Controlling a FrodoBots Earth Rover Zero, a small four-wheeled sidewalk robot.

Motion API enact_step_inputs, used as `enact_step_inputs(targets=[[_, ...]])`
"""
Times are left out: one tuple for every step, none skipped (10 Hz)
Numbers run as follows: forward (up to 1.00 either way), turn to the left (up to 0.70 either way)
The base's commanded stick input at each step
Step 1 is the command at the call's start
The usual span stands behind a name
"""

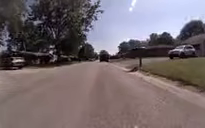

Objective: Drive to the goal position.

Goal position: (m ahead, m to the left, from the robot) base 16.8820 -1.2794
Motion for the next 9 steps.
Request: enact_step_inputs(targets=[[0.50, 0.00], [0.50, 0.00], [0.50, 0.00], [0.50, 0.00], [0.50, 0.00], [0.50, 0.00], [0.50, 0.00], [0.50, 0.00], [0.50, 0.00]])
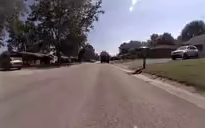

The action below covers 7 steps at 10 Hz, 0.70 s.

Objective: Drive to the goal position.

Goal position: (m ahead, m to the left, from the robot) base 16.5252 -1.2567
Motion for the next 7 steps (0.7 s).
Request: enact_step_inputs(targets=[[0.50, 0.00], [0.50, 0.00], [0.50, 0.00], [0.50, 0.00], [0.50, 0.00], [0.50, 0.00], [0.50, 0.00]])
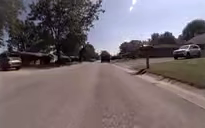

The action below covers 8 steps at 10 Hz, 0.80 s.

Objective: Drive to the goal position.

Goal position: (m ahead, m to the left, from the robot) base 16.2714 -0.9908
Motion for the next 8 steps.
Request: enact_step_inputs(targets=[[0.50, 0.00], [0.50, 0.00], [0.50, 0.00], [0.50, 0.00], [0.50, 0.00], [0.50, 0.00], [0.50, 0.00], [0.50, 0.00]])
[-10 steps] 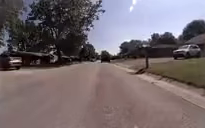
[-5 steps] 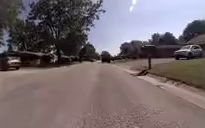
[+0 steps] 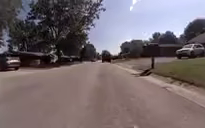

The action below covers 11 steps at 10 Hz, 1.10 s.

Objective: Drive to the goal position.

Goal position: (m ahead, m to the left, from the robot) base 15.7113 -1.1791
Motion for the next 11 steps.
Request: enact_step_inputs(targets=[[0.50, 0.00], [0.50, 0.00], [0.50, 0.00], [0.50, 0.00], [0.50, 0.00], [0.50, 0.00], [0.50, 0.00], [0.50, 0.00], [0.50, 0.00], [0.50, 0.00], [0.50, 0.00]])
